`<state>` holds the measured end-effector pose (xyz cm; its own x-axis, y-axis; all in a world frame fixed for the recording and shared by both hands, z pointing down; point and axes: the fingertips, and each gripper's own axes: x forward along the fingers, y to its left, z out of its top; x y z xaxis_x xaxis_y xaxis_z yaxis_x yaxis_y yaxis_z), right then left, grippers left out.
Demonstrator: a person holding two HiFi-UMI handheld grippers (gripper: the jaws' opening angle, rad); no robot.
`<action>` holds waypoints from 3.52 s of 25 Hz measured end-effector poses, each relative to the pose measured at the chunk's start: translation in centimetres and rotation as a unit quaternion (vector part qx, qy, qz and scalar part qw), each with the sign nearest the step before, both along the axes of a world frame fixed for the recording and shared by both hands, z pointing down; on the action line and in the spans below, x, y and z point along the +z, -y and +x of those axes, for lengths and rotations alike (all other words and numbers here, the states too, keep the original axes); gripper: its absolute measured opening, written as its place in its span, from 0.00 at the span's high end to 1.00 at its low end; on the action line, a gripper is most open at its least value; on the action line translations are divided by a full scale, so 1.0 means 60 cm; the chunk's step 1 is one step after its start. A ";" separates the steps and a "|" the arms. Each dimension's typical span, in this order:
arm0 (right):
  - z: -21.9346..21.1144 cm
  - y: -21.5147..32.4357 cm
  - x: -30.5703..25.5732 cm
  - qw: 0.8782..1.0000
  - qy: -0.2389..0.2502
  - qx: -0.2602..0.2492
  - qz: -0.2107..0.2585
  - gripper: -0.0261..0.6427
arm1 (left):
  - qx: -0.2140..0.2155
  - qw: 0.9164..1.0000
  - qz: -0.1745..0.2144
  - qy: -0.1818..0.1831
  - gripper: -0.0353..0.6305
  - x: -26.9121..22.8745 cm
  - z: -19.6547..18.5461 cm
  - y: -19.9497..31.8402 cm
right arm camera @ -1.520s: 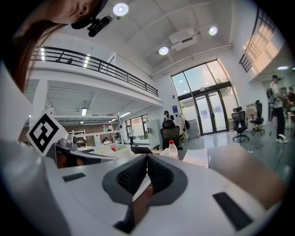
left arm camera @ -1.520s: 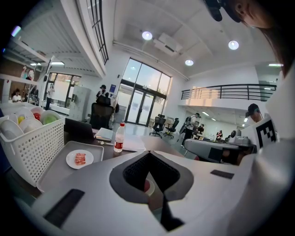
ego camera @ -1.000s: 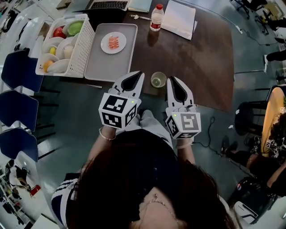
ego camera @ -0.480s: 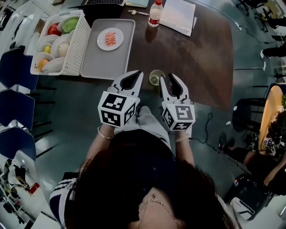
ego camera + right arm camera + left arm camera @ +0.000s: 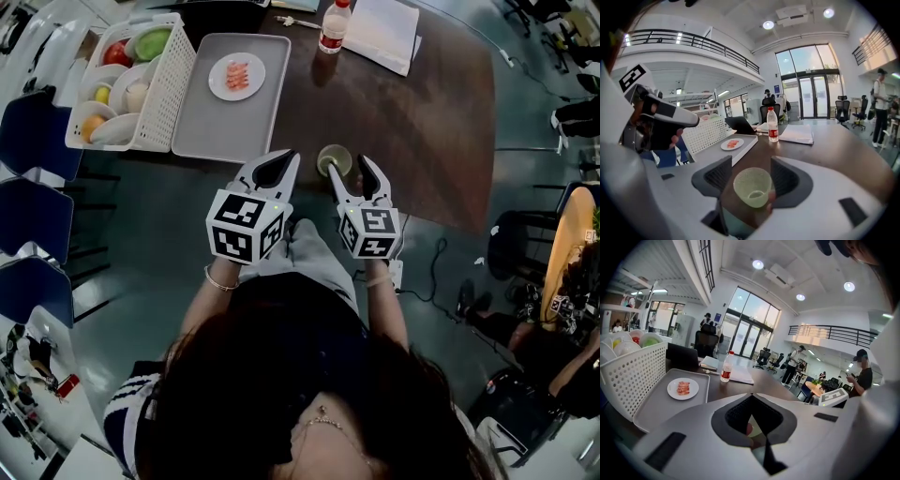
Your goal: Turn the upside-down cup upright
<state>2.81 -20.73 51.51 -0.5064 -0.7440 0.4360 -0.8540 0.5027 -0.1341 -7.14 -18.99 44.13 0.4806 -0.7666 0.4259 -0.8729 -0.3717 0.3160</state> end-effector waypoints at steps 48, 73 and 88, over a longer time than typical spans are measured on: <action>-0.002 0.019 0.078 0.996 -0.071 -0.010 -0.048 0.45 | 0.001 1.000 -0.019 0.010 0.95 0.017 -0.015 -0.021; 0.048 0.014 -0.191 0.991 0.108 0.038 0.070 0.45 | 0.024 1.000 0.018 0.007 0.95 -0.021 0.011 0.005; 0.087 0.004 -0.232 0.922 0.381 0.073 0.001 0.45 | 0.041 0.998 0.043 -0.023 0.95 -0.051 0.018 0.003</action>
<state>8.06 -20.98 37.61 -0.5604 -0.8282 -0.0059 -0.5705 0.3912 -0.7222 -6.06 -19.17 41.06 0.5615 -0.7562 0.3360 -0.8232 -0.4691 0.3199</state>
